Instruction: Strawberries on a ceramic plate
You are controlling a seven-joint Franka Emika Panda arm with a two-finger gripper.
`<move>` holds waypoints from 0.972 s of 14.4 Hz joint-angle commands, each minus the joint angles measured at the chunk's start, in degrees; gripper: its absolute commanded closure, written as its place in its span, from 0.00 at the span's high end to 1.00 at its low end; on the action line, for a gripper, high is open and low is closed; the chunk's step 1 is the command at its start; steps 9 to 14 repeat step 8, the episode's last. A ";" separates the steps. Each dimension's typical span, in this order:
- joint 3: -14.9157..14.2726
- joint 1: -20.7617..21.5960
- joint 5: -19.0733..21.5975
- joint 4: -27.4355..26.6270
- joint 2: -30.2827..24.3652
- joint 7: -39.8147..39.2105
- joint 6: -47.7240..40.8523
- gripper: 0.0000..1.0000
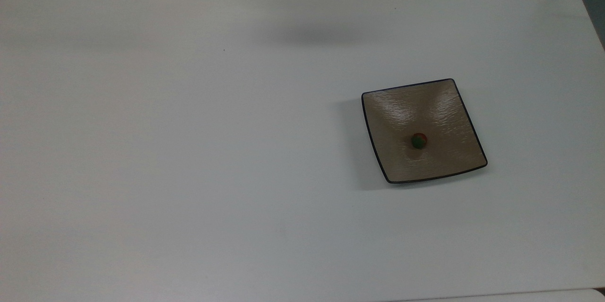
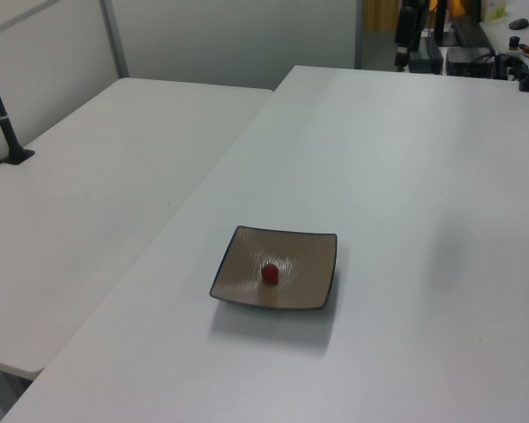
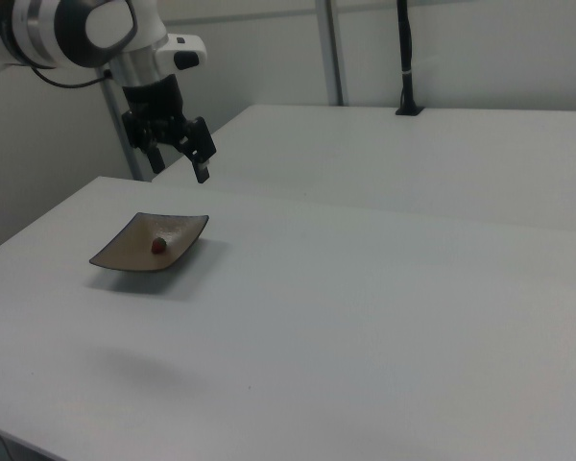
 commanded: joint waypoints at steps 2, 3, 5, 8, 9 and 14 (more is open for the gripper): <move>0.35 0.25 0.85 -1.32 0.01 -1.52 1.86 1.00; 0.44 0.25 0.85 -1.32 0.10 -1.26 1.86 1.00; 0.53 0.43 0.85 -1.32 0.19 -1.09 1.94 1.00; 0.53 0.43 0.85 -1.32 0.19 -1.09 1.94 1.00; 0.53 0.43 0.85 -1.32 0.19 -1.09 1.94 1.00; 0.53 0.43 0.85 -1.32 0.19 -1.09 1.94 1.00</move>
